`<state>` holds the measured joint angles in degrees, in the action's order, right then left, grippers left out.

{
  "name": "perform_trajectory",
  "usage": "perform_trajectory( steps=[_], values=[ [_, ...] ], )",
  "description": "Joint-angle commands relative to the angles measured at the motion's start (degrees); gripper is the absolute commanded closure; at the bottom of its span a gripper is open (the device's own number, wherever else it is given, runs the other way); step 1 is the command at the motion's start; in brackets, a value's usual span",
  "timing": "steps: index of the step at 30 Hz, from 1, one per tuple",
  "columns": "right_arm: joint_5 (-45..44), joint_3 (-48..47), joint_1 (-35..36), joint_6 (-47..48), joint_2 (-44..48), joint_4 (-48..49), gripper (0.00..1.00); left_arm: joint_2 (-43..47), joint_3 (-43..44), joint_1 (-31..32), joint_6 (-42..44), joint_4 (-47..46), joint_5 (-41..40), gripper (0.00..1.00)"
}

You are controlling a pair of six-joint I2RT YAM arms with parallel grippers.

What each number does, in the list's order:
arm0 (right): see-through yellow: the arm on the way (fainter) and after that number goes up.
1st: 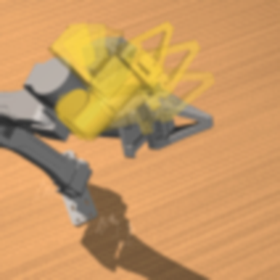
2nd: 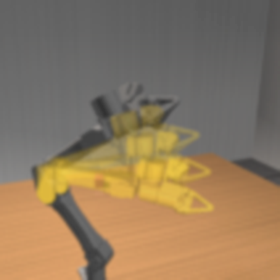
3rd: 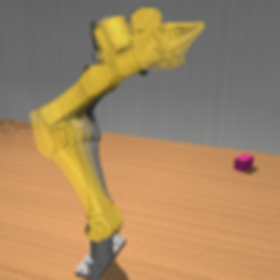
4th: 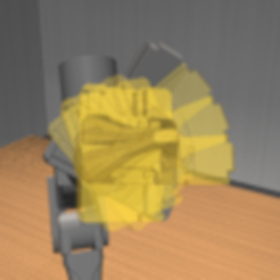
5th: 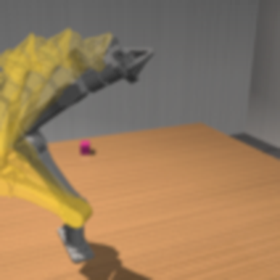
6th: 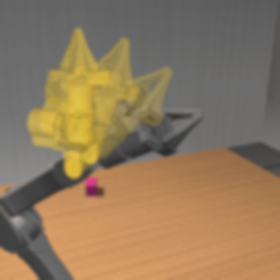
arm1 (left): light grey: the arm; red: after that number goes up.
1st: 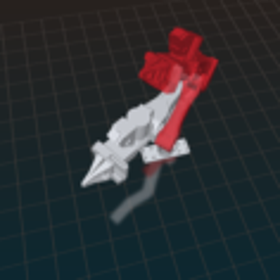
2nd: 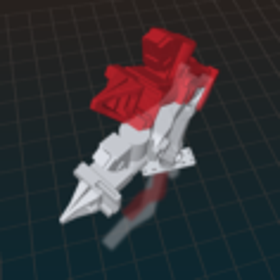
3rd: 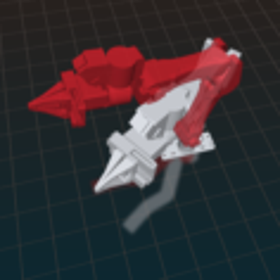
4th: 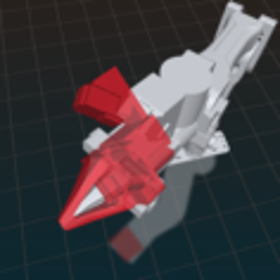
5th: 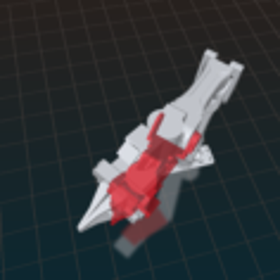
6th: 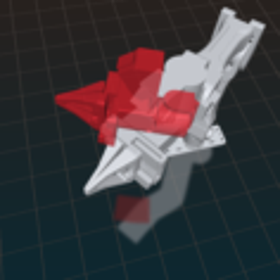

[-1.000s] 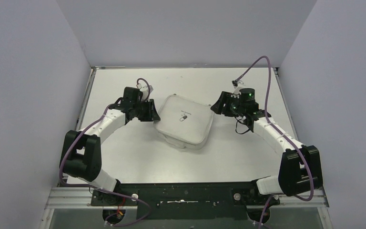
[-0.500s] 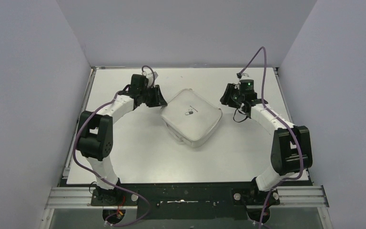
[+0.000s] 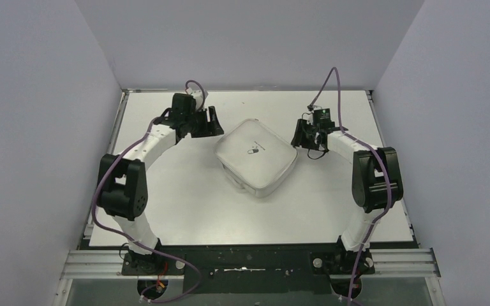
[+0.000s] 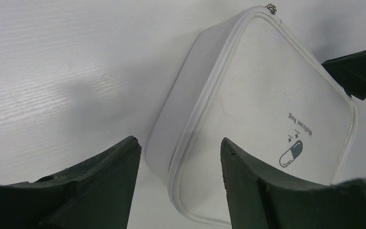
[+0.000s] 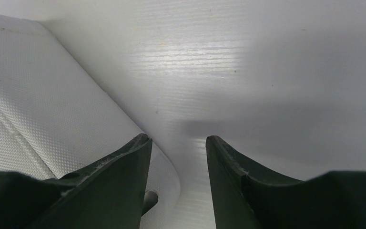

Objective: Organize the medicine kit
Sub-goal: Zip the medicine box at the center of the board.

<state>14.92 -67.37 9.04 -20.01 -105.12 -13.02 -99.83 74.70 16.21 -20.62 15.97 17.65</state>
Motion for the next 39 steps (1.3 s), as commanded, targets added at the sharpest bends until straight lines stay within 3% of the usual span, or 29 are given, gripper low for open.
perform_trajectory(
  steps=[1, 8, 18, 26, 35, 39],
  values=[
    [5.36, -0.56, 0.31, 2.43, 2.51, -0.21, 0.53, 10.02, -6.38, 0.48, 1.11, 0.24, -0.32, 0.38],
    [5.36, 4.57, 4.24, 1.90, 7.49, -0.99, 0.53, 18.16, -17.56, 1.23, -3.94, -5.18, 3.36, 0.37],
    [3.24, 12.87, 13.16, -2.71, 17.81, 1.03, 0.50, 14.28, -19.65, 1.37, -1.39, -4.98, 1.13, 0.33],
    [0.99, 17.88, 20.93, -6.85, 23.96, 4.90, 0.50, 8.22, -16.07, 1.72, -0.30, -8.86, 4.86, 0.44],
    [-5.54, 19.55, 32.49, -13.16, 23.12, 11.18, 0.48, -0.99, -6.30, 1.75, 1.88, -15.16, 8.75, 0.47],
    [-10.03, 17.10, 35.98, -12.44, 21.46, 9.70, 0.47, -5.00, -3.21, 1.81, 3.12, -18.46, 10.96, 0.48]
  ],
)
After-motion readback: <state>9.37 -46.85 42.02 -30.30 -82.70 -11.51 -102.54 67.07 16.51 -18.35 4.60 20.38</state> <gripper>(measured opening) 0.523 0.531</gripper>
